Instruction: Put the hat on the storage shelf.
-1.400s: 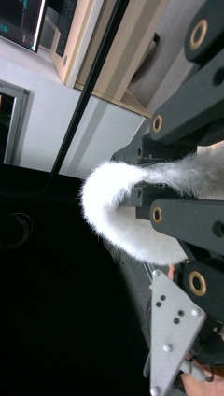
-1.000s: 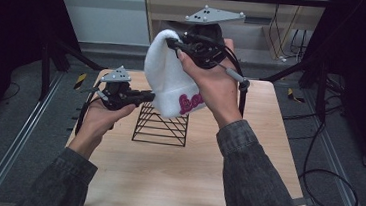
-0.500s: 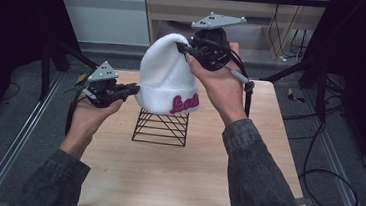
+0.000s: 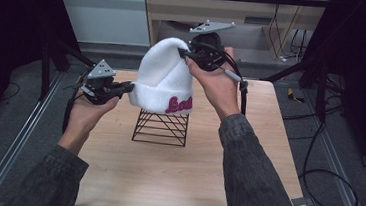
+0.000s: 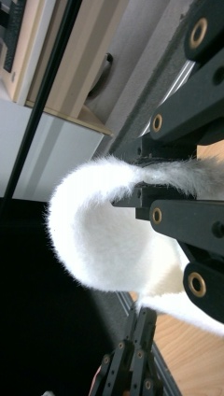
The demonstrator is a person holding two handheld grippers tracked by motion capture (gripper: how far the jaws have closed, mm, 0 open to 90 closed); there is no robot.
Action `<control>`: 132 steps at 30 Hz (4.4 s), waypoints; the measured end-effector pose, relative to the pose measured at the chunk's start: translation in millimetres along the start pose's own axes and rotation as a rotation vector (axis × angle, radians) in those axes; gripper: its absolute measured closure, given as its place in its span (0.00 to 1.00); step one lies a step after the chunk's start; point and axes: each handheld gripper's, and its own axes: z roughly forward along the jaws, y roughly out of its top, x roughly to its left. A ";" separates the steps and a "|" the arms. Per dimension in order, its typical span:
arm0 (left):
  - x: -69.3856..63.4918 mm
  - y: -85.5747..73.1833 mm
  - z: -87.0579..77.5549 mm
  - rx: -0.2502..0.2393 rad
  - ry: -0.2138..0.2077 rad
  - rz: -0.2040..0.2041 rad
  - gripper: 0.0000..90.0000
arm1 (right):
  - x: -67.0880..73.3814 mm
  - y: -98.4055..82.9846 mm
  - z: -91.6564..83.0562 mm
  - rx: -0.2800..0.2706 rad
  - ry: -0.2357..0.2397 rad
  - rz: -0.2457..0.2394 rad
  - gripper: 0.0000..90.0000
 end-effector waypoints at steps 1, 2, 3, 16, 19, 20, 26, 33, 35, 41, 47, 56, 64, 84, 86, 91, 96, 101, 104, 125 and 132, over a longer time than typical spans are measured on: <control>1.3 -0.8 1.6 0.004 0.002 0.003 0.95 | -2.7 -3.2 6.5 0.012 0.002 0.007 0.92; 3.1 -1.9 4.0 0.011 0.005 0.007 0.95 | -2.7 -3.2 6.5 0.012 0.002 0.007 0.92; 4.5 -3.3 6.4 0.018 0.009 0.006 0.95 | -4.0 -4.8 10.1 0.017 0.003 0.008 0.92; 13.1 -17.2 28.2 0.058 0.049 0.019 0.95 | -13.9 -21.5 44.2 0.063 0.004 0.027 0.92; 15.5 -18.1 32.0 0.059 0.055 0.015 0.95 | -14.9 -24.2 48.5 0.066 0.004 0.029 0.92; 17.2 -18.5 33.9 0.064 0.053 0.014 0.95 | -14.9 -24.2 48.5 0.066 0.004 0.029 0.92; 20.0 -22.2 40.1 0.070 0.061 0.010 0.95 | -16.4 -27.1 52.0 0.065 0.008 0.034 0.92; 20.6 -35.0 38.6 0.069 0.064 0.016 0.95 | -6.6 -38.6 49.4 0.059 0.038 0.024 0.92; 20.1 -36.7 37.5 0.063 0.065 0.016 0.95 | -3.1 -40.6 47.1 0.057 0.048 0.018 0.92; 17.6 -45.2 33.1 0.041 0.070 0.020 0.95 | 6.8 -48.3 39.0 0.063 0.053 -0.014 0.91; 9.7 -51.5 31.2 0.038 0.068 0.042 0.95 | 10.0 -57.0 33.5 0.081 0.049 -0.028 0.91; 4.7 -57.2 24.7 0.049 0.048 0.063 0.95 | 14.1 -64.1 25.1 0.093 0.052 -0.043 0.91; 5.4 -67.6 26.0 0.079 0.030 0.068 0.95 | 20.8 -69.6 25.4 0.110 0.077 -0.058 0.90; 4.2 -93.5 31.4 0.102 -0.007 0.017 0.95 | 32.6 -93.3 28.0 0.156 0.110 -0.041 0.90; 3.4 -95.2 32.7 0.106 -0.010 0.018 0.95 | 34.0 -95.4 28.4 0.166 0.110 -0.041 0.90; 1.7 -101.2 37.1 0.123 -0.018 0.016 0.95 | 36.9 -99.5 30.3 0.182 0.117 -0.047 0.90; 0.0 -106.5 40.2 0.138 -0.022 0.022 0.95 | 39.7 -104.3 33.2 0.198 0.124 -0.051 0.90; -0.6 -109.5 41.1 0.139 -0.027 0.018 0.95 | 40.3 -108.7 34.3 0.207 0.126 -0.043 0.90; -1.7 -112.3 43.0 0.145 -0.030 0.015 0.95 | 40.8 -111.6 35.4 0.218 0.128 -0.042 0.90; -0.1 -124.4 52.6 0.198 -0.032 0.008 0.94 | 50.3 -110.9 44.7 0.279 0.118 -0.056 0.66; -1.6 -126.1 53.6 0.206 -0.034 0.016 0.92 | 50.9 -122.3 42.5 0.286 0.131 -0.055 0.65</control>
